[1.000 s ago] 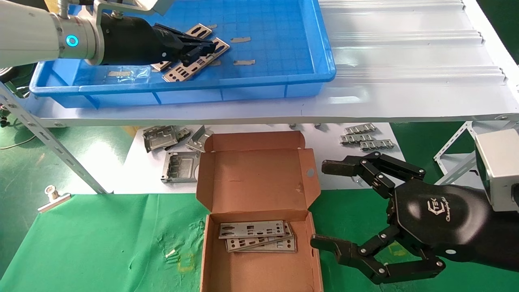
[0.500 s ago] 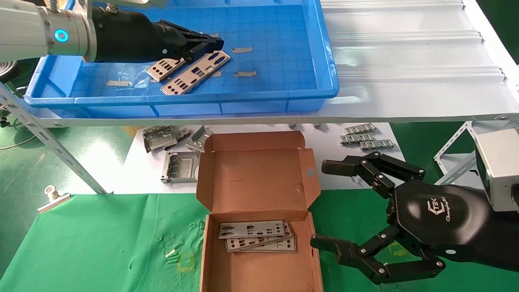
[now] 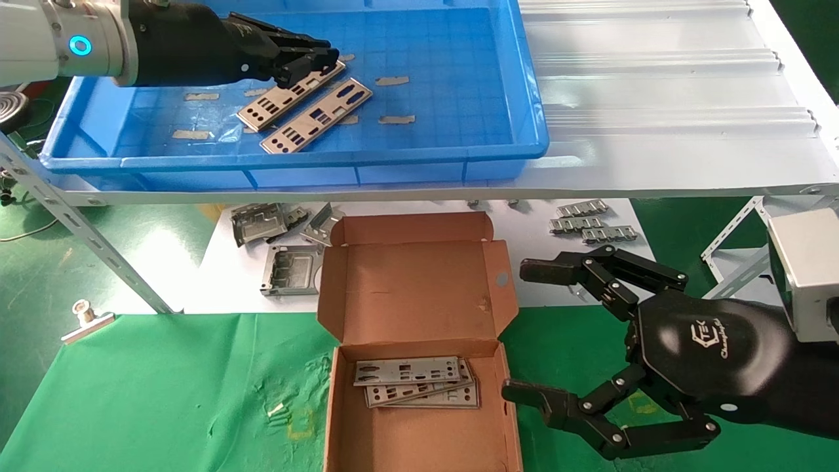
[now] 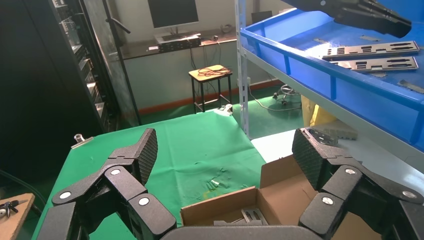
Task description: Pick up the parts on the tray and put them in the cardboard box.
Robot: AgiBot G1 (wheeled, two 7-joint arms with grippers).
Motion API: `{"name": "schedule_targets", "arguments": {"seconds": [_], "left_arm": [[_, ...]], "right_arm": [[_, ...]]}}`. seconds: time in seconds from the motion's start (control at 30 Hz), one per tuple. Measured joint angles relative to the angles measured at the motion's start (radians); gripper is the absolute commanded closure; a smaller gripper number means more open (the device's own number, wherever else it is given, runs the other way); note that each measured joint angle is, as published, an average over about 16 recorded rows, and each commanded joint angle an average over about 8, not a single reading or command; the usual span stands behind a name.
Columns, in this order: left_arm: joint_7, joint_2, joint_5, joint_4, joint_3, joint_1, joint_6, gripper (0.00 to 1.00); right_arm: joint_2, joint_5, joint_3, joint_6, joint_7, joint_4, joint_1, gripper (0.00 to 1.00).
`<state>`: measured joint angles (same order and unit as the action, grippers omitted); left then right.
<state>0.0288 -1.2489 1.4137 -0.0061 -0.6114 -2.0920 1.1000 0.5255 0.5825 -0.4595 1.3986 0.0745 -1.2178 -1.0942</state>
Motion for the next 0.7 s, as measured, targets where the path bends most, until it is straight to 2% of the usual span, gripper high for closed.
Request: {"name": "schedule_targets", "arguments": {"seconds": [0.7], "left_arm": [[-0.017,-0.007,-0.004,0.017,0.003,0.024,-0.075,0.00]], "right_arm": [[0.000,0.000,0.000,0.000,0.000,0.000,0.000,0.00]]}}
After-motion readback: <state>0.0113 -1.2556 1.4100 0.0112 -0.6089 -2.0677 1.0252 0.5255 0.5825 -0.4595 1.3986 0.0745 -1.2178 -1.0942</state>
